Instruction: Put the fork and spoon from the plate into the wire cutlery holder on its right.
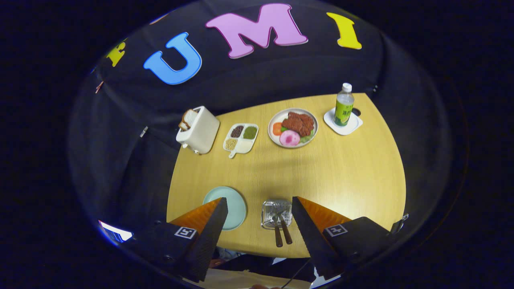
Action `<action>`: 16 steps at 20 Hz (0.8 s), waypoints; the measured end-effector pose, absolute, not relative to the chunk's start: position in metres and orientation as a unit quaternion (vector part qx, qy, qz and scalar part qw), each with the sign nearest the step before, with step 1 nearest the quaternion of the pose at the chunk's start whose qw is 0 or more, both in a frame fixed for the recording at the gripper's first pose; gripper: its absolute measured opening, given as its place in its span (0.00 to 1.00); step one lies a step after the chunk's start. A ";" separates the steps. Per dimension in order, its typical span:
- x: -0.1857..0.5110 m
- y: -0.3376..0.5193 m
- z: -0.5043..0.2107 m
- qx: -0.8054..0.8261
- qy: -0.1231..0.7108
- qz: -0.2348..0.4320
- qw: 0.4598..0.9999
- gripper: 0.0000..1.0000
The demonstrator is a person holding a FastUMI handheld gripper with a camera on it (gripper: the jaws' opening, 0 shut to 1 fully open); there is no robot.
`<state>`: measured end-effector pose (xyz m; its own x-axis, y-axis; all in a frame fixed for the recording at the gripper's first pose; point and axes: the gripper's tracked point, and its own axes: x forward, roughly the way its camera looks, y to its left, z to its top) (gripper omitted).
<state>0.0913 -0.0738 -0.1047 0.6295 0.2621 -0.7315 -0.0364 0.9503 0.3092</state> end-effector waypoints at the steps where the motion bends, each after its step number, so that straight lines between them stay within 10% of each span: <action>1: 0.096 -0.073 -0.087 0.131 0.390 0.082 0.908 0.99; 16: 0.092 -0.062 0.099 0.058 0.016 0.035 0.998 0.98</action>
<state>0.0920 -0.0622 0.0986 0.9970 0.0724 -0.0275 -0.0687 0.9907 0.1178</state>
